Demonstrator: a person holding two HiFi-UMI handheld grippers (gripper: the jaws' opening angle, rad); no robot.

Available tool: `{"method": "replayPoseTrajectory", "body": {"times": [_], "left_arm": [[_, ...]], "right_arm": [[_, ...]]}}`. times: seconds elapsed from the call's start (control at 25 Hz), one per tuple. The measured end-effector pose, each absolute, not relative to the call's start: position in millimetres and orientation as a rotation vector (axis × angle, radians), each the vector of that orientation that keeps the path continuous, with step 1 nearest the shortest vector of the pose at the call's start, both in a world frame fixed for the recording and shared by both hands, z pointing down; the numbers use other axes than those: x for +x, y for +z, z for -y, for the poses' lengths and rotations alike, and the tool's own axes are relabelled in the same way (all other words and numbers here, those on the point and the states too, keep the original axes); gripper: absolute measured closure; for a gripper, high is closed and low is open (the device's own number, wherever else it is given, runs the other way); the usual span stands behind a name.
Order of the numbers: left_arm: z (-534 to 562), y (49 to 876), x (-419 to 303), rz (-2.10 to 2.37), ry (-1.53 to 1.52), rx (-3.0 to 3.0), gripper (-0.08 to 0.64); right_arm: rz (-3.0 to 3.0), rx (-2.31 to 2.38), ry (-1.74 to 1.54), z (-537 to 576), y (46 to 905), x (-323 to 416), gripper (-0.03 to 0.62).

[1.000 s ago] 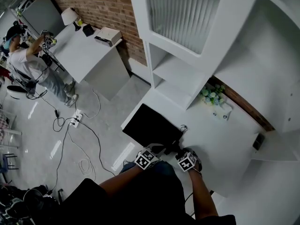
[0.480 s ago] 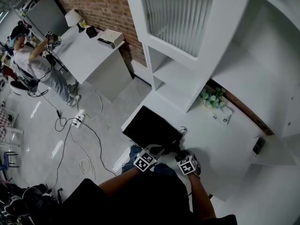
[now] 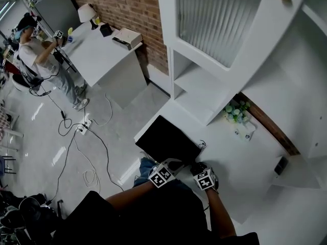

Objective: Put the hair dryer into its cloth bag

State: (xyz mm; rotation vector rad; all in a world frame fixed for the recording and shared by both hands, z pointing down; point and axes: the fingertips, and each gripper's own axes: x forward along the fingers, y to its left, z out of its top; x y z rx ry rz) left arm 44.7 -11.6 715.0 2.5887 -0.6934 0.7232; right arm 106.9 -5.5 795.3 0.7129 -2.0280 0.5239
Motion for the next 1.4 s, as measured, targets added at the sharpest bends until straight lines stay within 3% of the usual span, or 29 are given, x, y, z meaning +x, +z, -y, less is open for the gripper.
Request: {"method": "replayPoseTrajectory", "body": {"times": [0.64,0.88,1.12,1.4], "left_arm": [[12,714,34,0.750,0.740,2.575,0.525],[14,712,33,0.772,0.712,2.560,0.525],[14,712,34,0.812,0.684,2.547,0.525],[9,718,35,0.859,0.670,2.520,0.525]], "right_arm": [[2.076,0.619,0.482,40,804,70,0.334],[2.090,0.599,0.454,31,788,83,0.296],[2.130,0.726,0.650,15,784,112,0.298],[2.041,0.683,0.556,2,815,113,0.304]]}}
